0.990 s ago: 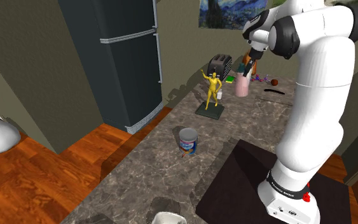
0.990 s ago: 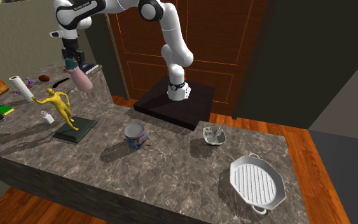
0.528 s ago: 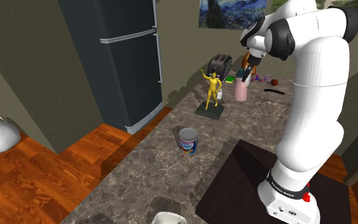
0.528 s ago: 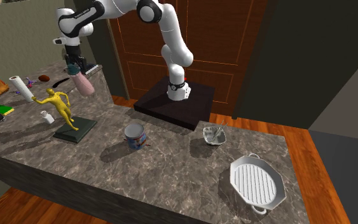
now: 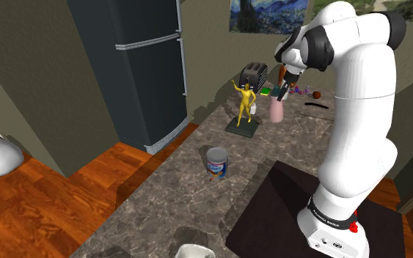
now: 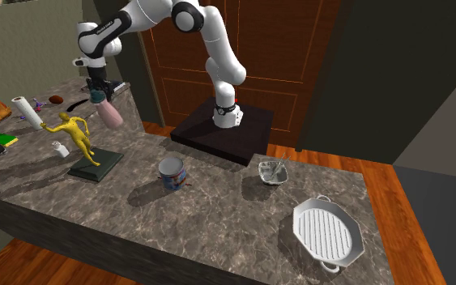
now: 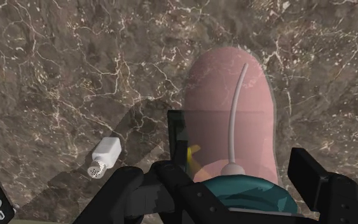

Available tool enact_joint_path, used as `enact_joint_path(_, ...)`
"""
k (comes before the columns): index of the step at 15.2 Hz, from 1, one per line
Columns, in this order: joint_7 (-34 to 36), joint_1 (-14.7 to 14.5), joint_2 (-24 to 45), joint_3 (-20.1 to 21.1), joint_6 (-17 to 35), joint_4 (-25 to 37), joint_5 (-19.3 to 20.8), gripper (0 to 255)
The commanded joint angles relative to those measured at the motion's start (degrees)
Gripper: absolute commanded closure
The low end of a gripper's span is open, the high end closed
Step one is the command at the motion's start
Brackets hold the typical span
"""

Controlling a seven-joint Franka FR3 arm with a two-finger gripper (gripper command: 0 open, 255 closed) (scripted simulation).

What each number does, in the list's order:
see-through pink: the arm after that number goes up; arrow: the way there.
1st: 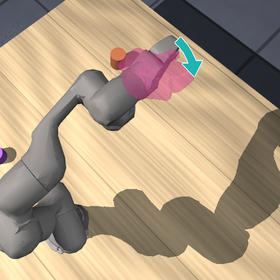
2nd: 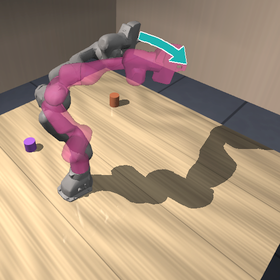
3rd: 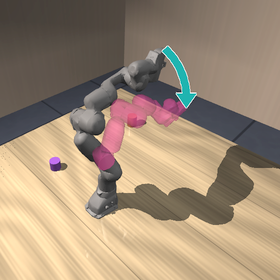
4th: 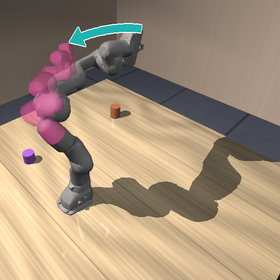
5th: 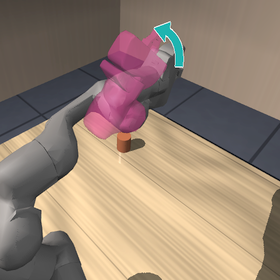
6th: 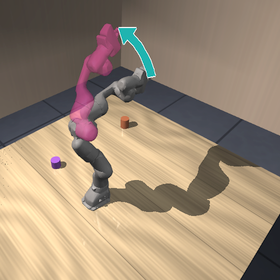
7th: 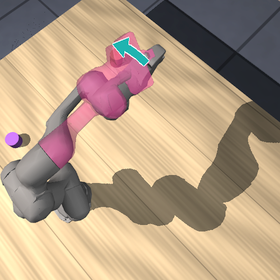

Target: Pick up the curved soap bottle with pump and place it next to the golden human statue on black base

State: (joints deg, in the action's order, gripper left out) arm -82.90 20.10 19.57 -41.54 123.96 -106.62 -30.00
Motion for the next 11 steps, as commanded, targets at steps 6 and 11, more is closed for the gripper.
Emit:
enact_joint_path(6,-2.7,1.0,2.7,1.5,3.7,-2.0,-3.2,255)
enact_joint_path(11,-4.7,2.0,5.0,2.8,6.1,-2.9,-5.7,255)
